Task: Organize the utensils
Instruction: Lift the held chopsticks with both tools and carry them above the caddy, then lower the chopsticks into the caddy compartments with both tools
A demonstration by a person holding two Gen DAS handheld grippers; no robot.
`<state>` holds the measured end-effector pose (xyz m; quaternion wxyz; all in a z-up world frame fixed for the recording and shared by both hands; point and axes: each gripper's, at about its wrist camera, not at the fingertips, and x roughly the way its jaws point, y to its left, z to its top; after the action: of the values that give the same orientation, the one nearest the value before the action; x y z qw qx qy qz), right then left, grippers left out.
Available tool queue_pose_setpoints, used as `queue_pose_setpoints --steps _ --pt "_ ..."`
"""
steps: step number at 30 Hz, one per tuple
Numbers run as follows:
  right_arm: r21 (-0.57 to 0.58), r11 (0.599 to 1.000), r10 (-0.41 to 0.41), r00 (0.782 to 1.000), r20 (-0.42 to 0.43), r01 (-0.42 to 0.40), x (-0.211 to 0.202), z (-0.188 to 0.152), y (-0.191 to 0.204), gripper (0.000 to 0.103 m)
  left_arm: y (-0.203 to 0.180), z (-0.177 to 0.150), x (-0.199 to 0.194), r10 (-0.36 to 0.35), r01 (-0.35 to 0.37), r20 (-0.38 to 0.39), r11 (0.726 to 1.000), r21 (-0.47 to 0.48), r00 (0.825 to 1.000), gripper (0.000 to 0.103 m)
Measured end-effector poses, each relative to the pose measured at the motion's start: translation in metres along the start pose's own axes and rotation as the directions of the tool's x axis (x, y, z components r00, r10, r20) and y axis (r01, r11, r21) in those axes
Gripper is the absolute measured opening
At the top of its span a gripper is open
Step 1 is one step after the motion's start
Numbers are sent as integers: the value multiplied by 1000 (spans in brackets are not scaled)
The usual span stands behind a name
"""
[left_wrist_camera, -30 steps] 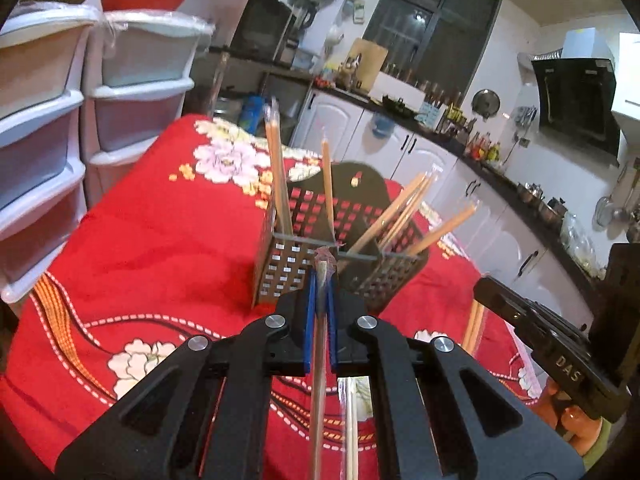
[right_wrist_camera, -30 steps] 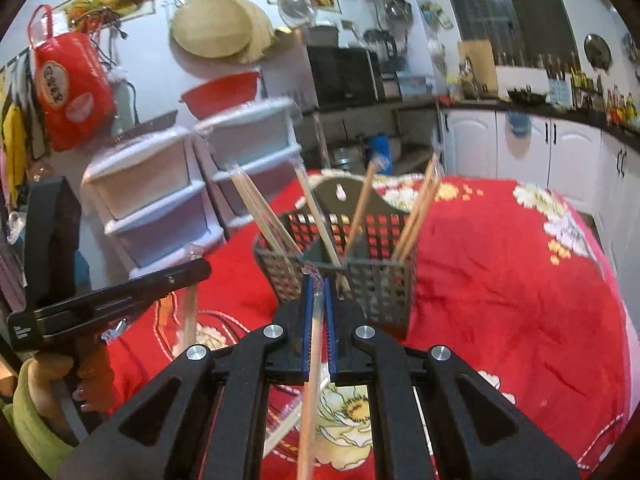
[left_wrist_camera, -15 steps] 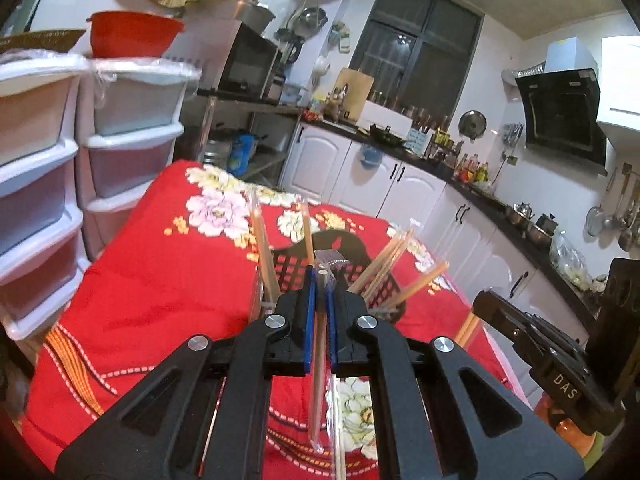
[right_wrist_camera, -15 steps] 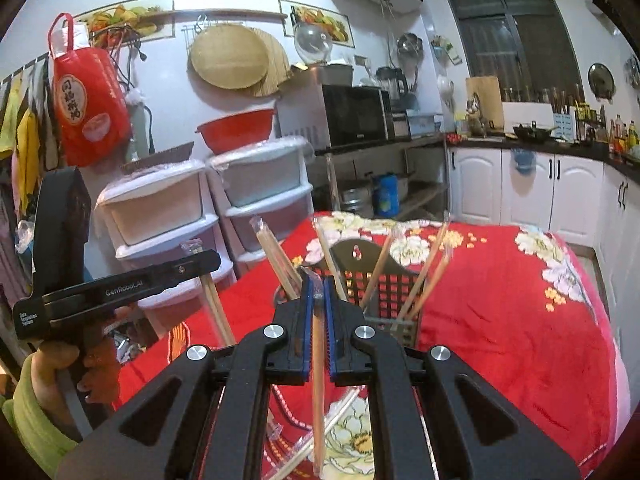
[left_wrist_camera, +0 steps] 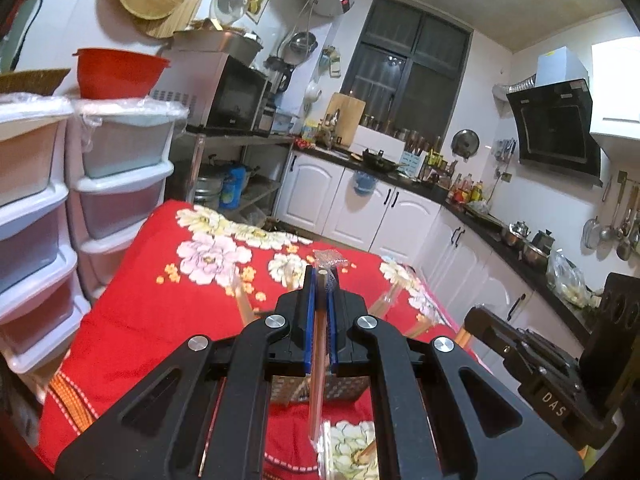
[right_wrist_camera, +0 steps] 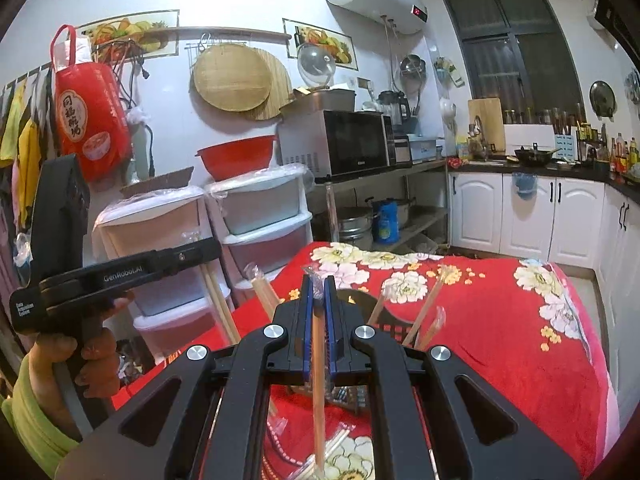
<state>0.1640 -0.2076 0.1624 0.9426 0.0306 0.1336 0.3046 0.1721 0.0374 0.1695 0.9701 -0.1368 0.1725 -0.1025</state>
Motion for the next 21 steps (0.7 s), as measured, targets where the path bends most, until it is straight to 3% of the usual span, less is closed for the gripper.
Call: queue_pose_setpoints --steps 21 --pt "-1 999 -48 994 102 48 16 61 -26 6 -14 54 13 71 -76 110 997 35 991 1"
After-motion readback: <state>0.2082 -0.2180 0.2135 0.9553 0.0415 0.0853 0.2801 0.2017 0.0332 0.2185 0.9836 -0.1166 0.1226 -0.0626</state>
